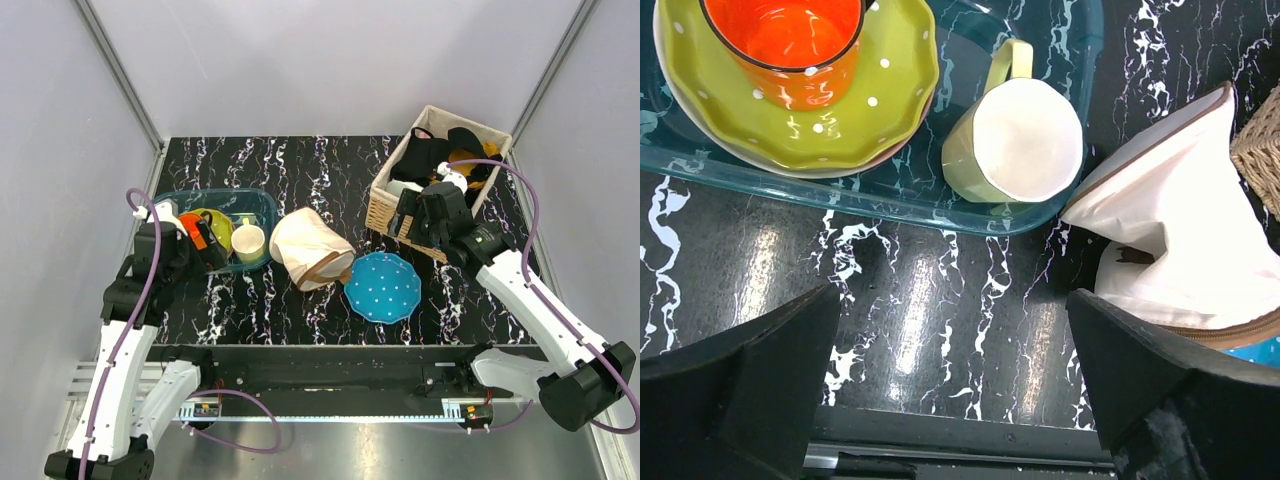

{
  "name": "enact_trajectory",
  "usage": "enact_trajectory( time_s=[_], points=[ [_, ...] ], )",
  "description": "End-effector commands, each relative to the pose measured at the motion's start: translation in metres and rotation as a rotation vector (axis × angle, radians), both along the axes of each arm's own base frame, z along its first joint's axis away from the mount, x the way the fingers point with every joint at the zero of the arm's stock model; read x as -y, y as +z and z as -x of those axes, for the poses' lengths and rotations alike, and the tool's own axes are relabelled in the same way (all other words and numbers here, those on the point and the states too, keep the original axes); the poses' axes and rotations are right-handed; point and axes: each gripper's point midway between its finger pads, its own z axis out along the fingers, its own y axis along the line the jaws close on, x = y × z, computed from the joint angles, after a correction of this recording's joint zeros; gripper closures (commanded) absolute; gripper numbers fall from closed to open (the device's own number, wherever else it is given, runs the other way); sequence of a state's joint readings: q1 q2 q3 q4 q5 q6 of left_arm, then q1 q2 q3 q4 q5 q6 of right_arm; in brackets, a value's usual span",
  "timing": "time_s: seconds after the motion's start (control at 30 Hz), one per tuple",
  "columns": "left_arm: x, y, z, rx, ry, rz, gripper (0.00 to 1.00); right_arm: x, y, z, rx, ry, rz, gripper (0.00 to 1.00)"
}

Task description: Unzip the laundry bag and remove the bra

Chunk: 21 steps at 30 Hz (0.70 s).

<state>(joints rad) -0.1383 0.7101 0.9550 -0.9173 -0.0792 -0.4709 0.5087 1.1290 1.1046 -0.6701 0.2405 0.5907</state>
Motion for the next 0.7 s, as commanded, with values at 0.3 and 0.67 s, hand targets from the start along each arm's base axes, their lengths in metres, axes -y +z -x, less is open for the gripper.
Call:
enact_trajectory(
  time_s=[0.3, 0.67],
  points=[
    [0.033, 0.021, 0.000, 0.035, -0.156, 0.098, 0.10, -0.014, 0.011, -0.003, 0.056, 0.057, -0.055, 0.00],
    [0.132, -0.027, -0.002, -0.088, -0.281, 0.140, 0.08, -0.011, 0.017, 0.001, 0.063, 0.041, -0.073, 0.00]
  ],
)
